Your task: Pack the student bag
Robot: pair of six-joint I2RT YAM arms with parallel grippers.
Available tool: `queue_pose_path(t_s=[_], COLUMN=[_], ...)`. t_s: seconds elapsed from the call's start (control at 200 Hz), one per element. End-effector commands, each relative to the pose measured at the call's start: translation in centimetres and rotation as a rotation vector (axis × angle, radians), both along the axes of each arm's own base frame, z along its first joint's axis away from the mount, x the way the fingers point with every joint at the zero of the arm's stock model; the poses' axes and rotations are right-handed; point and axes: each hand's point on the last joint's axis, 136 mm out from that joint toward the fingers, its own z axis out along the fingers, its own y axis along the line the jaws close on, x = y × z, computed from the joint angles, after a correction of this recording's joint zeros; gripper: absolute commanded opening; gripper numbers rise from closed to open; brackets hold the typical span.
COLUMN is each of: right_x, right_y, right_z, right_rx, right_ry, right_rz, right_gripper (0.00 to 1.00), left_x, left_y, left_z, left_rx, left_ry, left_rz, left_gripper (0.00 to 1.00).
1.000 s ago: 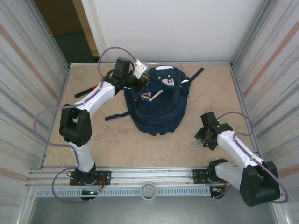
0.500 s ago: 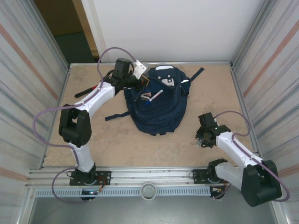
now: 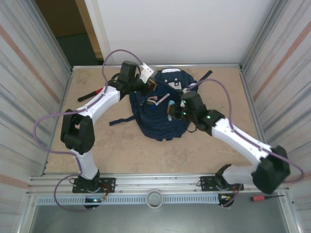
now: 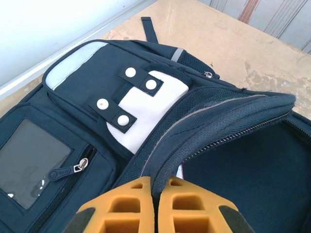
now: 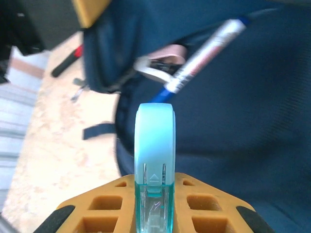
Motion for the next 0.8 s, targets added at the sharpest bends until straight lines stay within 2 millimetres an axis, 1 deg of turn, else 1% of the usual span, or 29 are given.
queue_pose_path(t_s=[0.0, 0.055, 0.11, 0.22, 0.306, 0.361, 0.411, 0.496, 0.586, 0.671, 0.736, 0.797], right_x=[2.9, 4.3, 5.6, 8.2, 9.9, 10.6, 11.0, 10.7, 9.9, 8.9, 7.7, 6.5], right_y=[3.1, 3.5, 3.3, 1.6, 0.1, -0.7, -0.6, 0.4, 1.0, 1.5, 1.9, 2.4], right_z=[0.2, -0.2, -0.8, -2.4, -3.8, -4.8, -5.1, -4.7, -3.9, -3.0, -2.3, -1.2], right_rx=[0.101, 0.124, 0.145, 0.146, 0.134, 0.117, 0.128, 0.125, 0.12, 0.154, 0.188, 0.217], right_ry=[0.005, 0.019, 0.021, 0.011, 0.006, 0.014, 0.019, 0.013, 0.006, 0.0, -0.002, -0.025], right_rz=[-0.007, -0.058, -0.121, -0.271, -0.359, -0.397, -0.383, -0.311, -0.237, -0.159, -0.098, -0.027], right_gripper=[0.15, 0.16, 0.17, 0.18, 0.21, 0.26, 0.35, 0.47, 0.53, 0.54, 0.55, 0.55], left_x=[-0.2, -0.1, -0.2, -0.3, -0.5, -0.5, -0.6, -0.6, -0.6, -0.6, -0.5, -0.4], left_y=[-0.5, -0.4, -0.4, -0.5, -0.6, -0.7, -0.7, -0.7, -0.7, -0.7, -0.7, -0.7], left_z=[4.8, 4.8, 4.8, 5.0, 5.3, 5.3, 5.2, 4.9, 4.7, 4.4, 4.2, 3.9], left_rx=[-0.062, -0.057, -0.054, -0.057, -0.059, -0.059, -0.058, -0.054, -0.053, -0.053, -0.05, -0.048], left_ry=[-0.08, -0.077, -0.078, -0.081, -0.085, -0.086, -0.084, -0.079, -0.079, -0.078, -0.074, -0.069], left_rz=[-0.004, 0.001, 0.002, -0.002, -0.004, -0.005, -0.007, -0.007, -0.005, -0.004, -0.001, 0.002], left_gripper=[0.0, 0.0, 0.0, 0.0, 0.0, 0.0, 0.0, 0.0, 0.0, 0.0, 0.0, 0.0])
